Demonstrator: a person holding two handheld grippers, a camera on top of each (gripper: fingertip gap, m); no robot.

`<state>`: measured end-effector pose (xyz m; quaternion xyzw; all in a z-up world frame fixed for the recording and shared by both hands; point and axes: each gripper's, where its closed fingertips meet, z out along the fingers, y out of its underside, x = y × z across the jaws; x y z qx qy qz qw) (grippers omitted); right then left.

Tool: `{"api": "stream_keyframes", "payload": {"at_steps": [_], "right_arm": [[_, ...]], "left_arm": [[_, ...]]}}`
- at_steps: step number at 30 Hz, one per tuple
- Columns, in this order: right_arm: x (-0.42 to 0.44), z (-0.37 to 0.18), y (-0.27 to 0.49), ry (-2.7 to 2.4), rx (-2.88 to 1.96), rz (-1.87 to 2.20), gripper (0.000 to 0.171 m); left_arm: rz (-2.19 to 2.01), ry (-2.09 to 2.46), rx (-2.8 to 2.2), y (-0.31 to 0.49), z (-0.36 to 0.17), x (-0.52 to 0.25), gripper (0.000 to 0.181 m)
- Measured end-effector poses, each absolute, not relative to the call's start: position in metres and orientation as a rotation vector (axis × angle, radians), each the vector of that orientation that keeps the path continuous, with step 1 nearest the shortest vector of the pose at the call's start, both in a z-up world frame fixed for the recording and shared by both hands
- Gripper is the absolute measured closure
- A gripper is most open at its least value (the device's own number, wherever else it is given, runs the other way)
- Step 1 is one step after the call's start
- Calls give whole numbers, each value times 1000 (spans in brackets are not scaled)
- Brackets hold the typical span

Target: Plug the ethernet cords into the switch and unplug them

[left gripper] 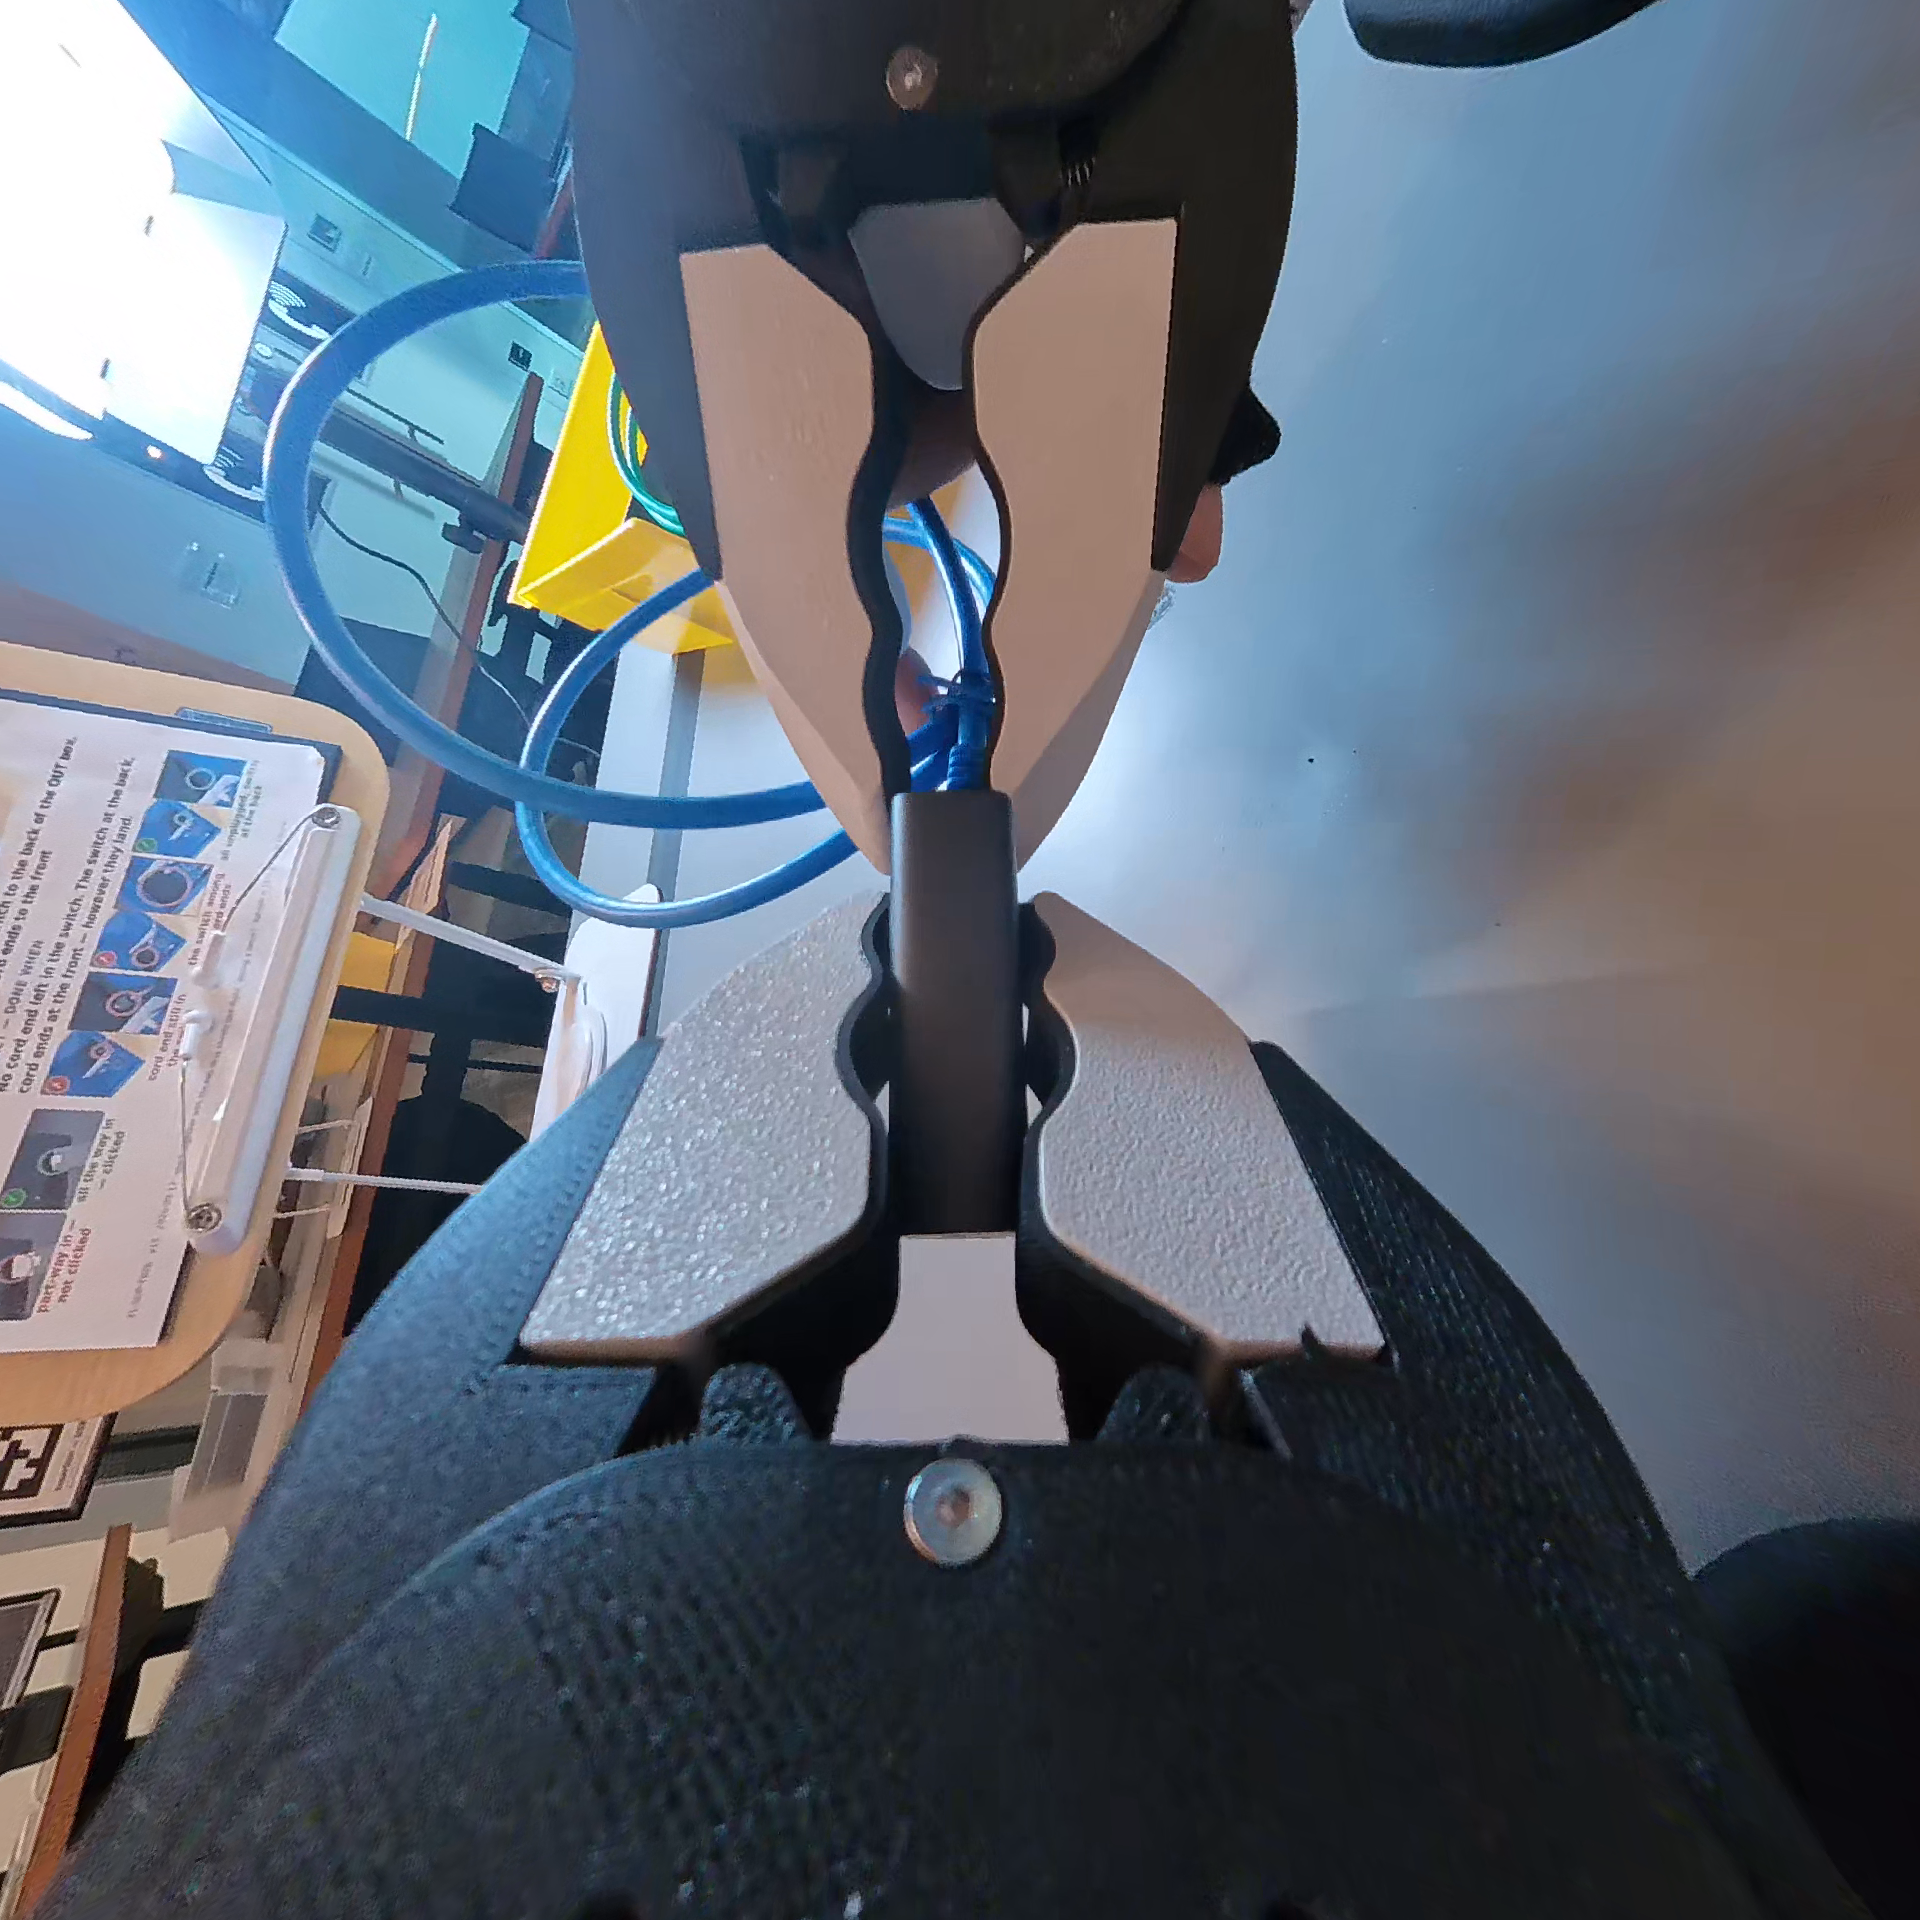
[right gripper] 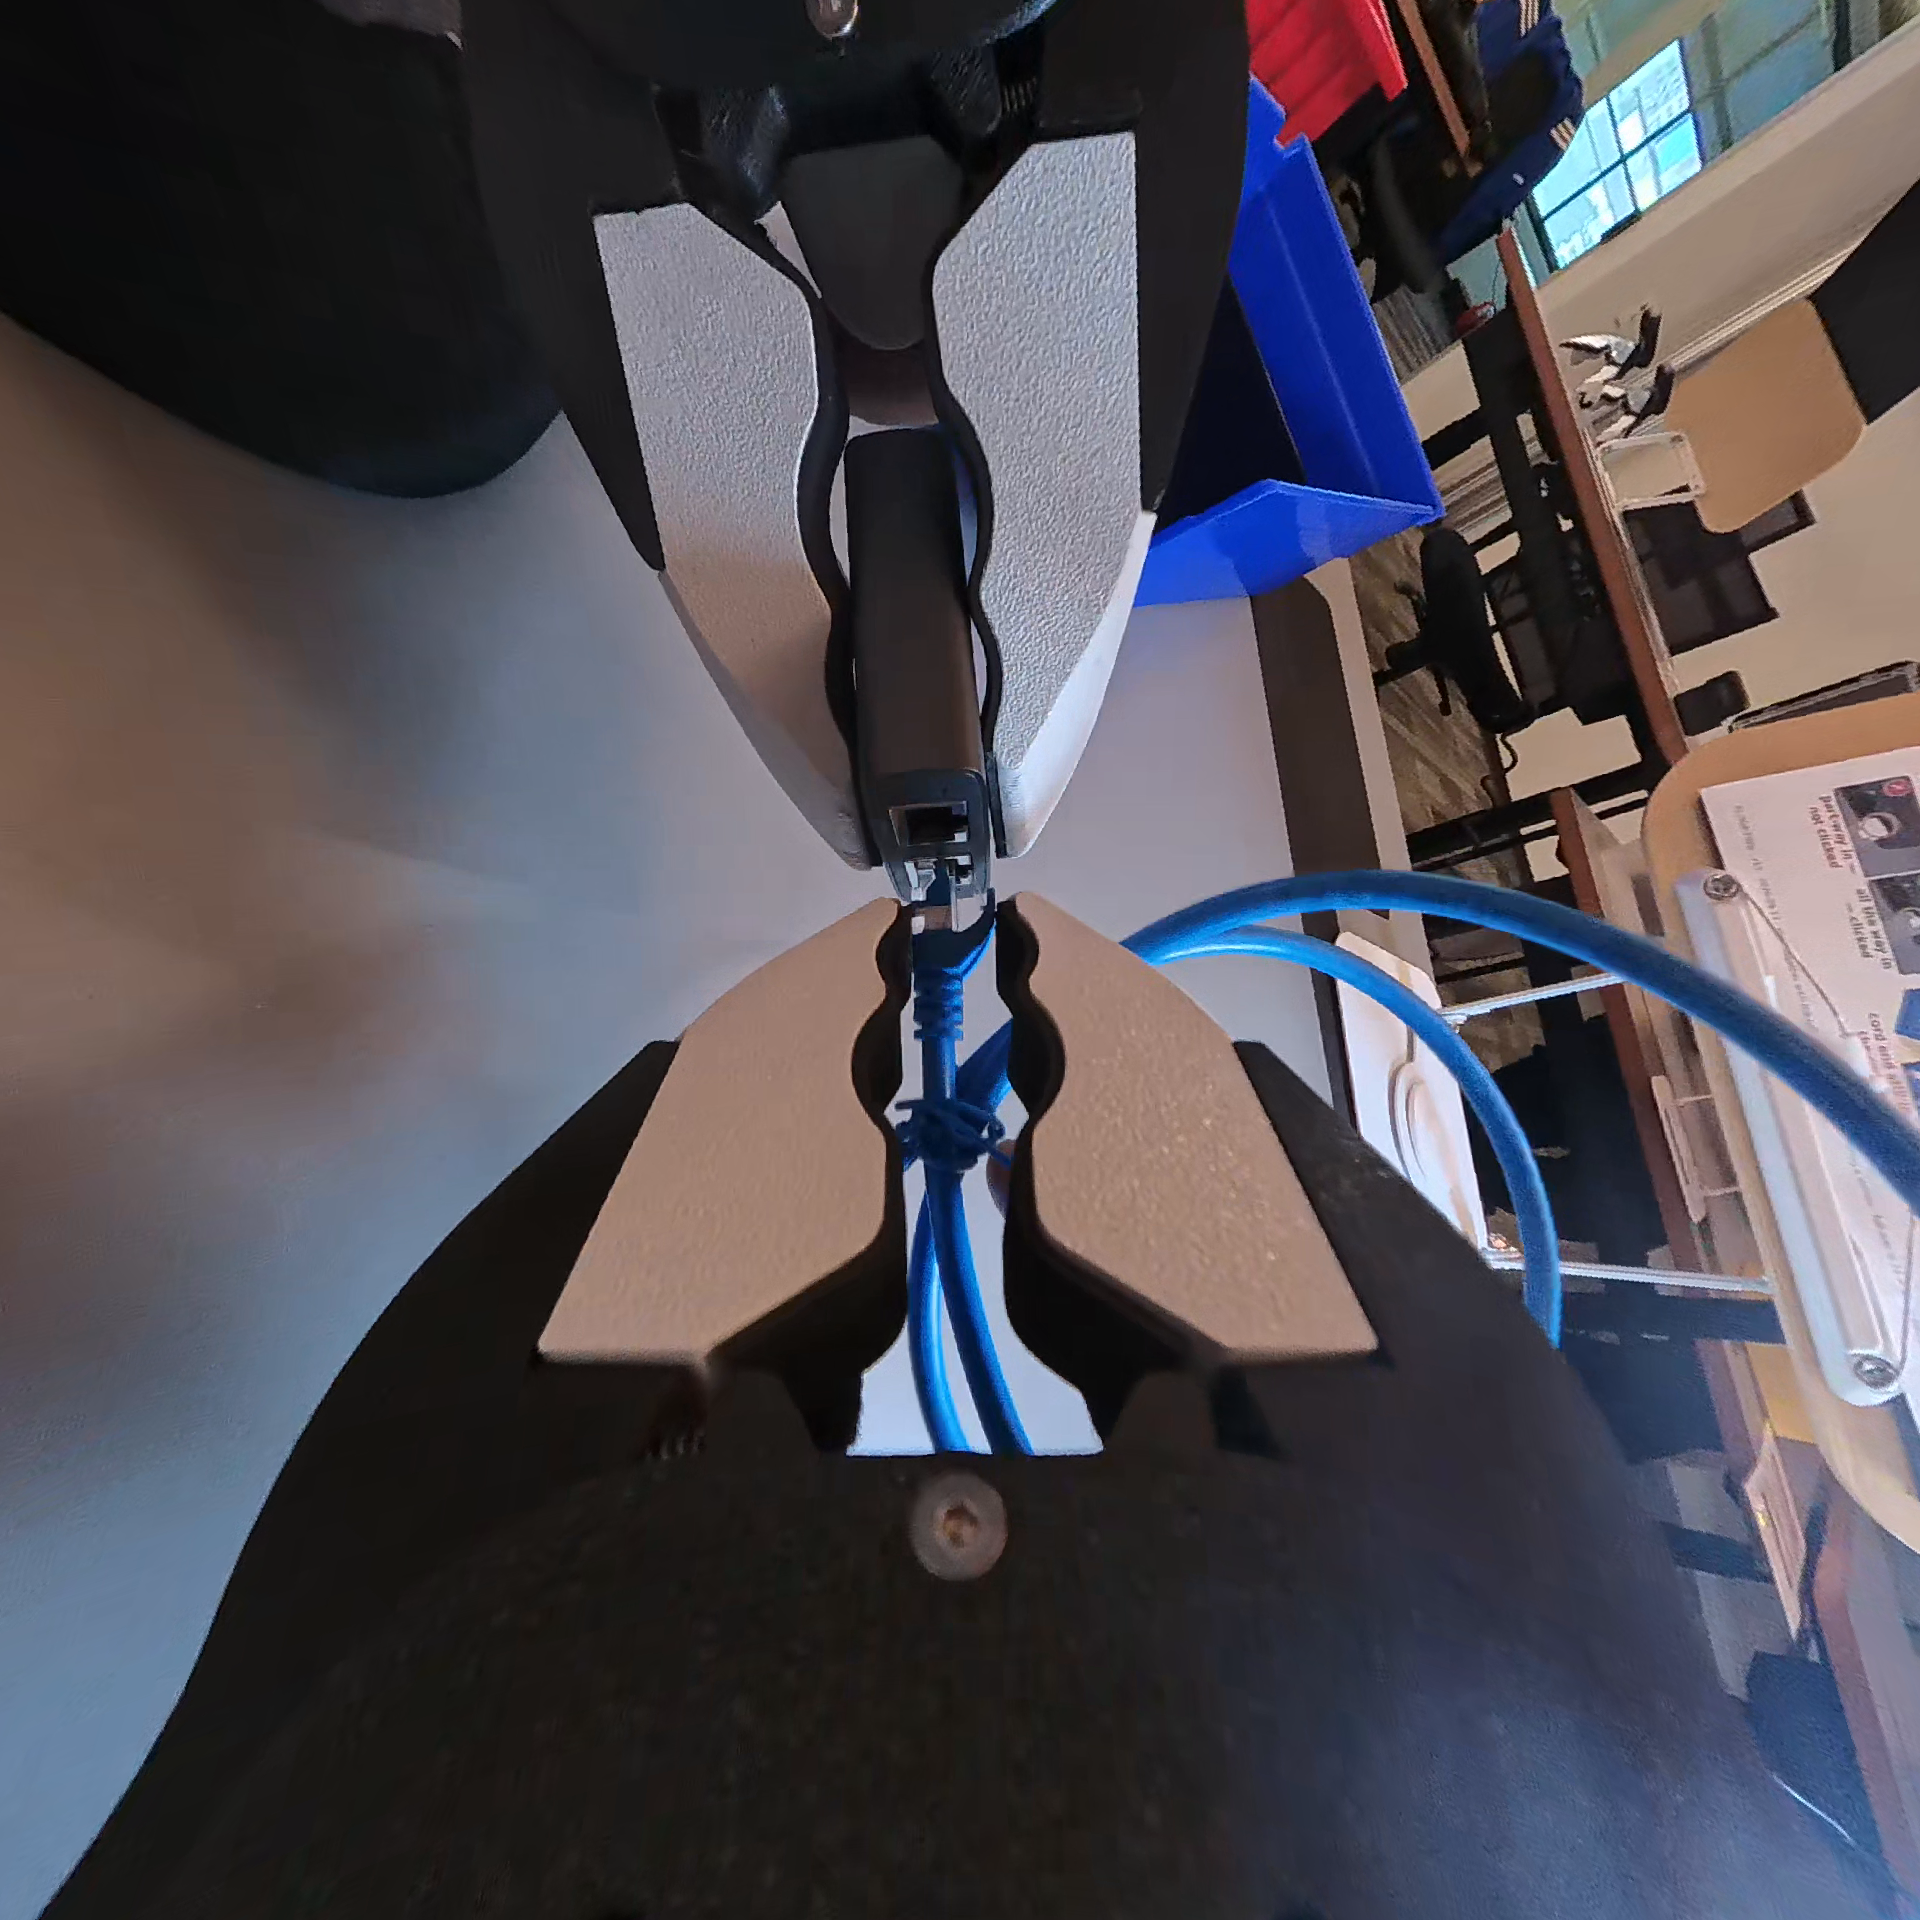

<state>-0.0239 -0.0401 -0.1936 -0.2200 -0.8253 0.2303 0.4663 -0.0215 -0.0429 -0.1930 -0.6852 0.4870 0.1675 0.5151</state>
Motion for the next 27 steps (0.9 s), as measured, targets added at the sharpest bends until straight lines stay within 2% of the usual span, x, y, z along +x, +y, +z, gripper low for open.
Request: {"api": "stream_keyframes", "payload": {"at_steps": [8, 17, 27], "right_arm": [[-21, -192, -43, -2020, -491, 560, 157], [-18, -192, -43, -2040, -432, 514, 158], [-4, -213, -52, -2214, -133, 330, 158]], "left_arm": [[382, 1178, -1608, -45, -190, -16, 160], [542, 1262, -1573, -44, -191, -18, 159], [556, 1436, -1598, -49, -212, -8, 158]]}}
